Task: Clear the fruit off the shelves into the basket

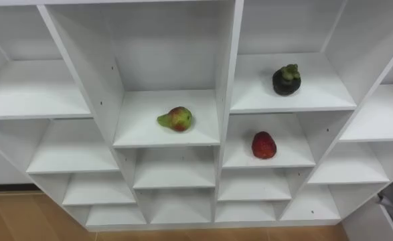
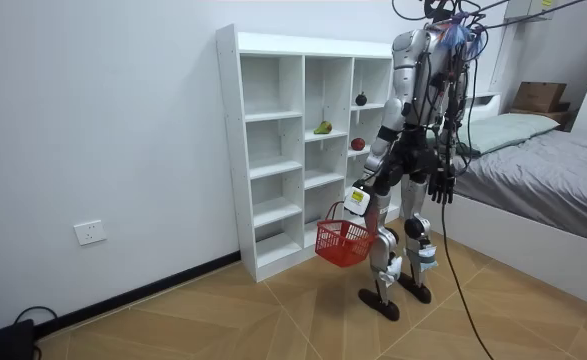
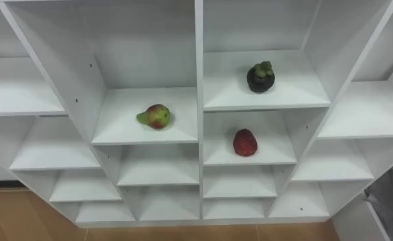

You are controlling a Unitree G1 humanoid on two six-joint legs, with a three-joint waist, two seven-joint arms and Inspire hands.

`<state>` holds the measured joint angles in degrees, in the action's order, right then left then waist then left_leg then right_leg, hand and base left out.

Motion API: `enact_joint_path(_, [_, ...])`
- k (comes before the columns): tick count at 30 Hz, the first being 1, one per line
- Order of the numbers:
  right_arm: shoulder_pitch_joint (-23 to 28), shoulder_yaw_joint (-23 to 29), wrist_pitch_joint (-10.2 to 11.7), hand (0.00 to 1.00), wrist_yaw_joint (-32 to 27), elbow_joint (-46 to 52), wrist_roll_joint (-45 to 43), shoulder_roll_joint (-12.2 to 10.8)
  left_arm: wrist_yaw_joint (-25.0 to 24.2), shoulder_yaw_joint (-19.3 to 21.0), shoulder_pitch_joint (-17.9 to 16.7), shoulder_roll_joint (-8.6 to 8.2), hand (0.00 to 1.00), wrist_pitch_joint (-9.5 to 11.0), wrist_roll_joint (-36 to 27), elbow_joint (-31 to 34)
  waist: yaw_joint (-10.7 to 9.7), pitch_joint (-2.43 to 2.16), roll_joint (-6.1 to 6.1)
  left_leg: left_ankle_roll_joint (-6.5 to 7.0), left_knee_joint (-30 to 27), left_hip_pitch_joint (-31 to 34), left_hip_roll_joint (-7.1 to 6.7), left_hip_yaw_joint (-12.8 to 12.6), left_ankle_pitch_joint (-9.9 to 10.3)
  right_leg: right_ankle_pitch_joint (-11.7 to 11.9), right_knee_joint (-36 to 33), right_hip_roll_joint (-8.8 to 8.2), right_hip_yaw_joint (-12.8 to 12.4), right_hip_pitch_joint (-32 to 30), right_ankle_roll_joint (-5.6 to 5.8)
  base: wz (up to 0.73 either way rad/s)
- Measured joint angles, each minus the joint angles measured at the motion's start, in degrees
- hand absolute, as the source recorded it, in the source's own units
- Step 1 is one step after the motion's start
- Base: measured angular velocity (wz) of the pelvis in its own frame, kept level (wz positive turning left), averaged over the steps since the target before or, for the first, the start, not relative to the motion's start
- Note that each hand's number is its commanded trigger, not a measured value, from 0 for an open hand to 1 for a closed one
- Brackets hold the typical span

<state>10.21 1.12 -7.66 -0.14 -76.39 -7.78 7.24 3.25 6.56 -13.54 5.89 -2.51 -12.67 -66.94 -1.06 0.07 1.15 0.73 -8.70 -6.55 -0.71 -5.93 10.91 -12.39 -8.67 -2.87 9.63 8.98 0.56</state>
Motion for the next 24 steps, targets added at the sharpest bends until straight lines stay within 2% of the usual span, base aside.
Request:
enact_joint_path(15, [-1.3,0.0,0.1,0.0,-2.6,0.3,0.0,-0.1,0.3,0.0,0.3,0.1,1.0,0.0,0.0,0.1,0.5,0.01,0.33,0.0,0.0,0.1,-0.02,0.0,0.0,0.0,0.0,-0.01,0.1,0.0,0.01,0.0])
enact_joint_path(19, [-1.4,0.0,0.2,0.0,-4.0,0.9,0.1,-0.1,1.1,-0.1,0.6,0.08,1.0,0.1,-0.1,0.3,1.5,0.01,0.24,0.0,0.0,0.4,-0.06,0.2,0.0,0.0,0.1,-0.01,0.3,-0.1,0.02,0.01])
enact_joint_path(22, [-1.5,-0.3,1.1,0.0,-5.9,2.3,0.1,-0.1,1.7,-0.1,0.8,0.07,1.0,0.4,0.1,0.3,1.5,-0.02,-0.03,0.0,-0.2,0.9,-0.06,0.2,0.0,0.0,0.1,-0.01,0.4,-0.4,0.01,0.0])
enact_joint_path(24, [-1.7,-0.1,2.4,0.0,-7.2,3.4,0.1,-0.1,1.8,-0.1,0.8,0.05,1.0,0.7,1.1,0.3,1.5,0.02,-0.3,0.0,-0.3,1.1,-0.04,0.1,0.0,0.0,0.0,0.0,0.3,-0.8,-0.01,0.0])
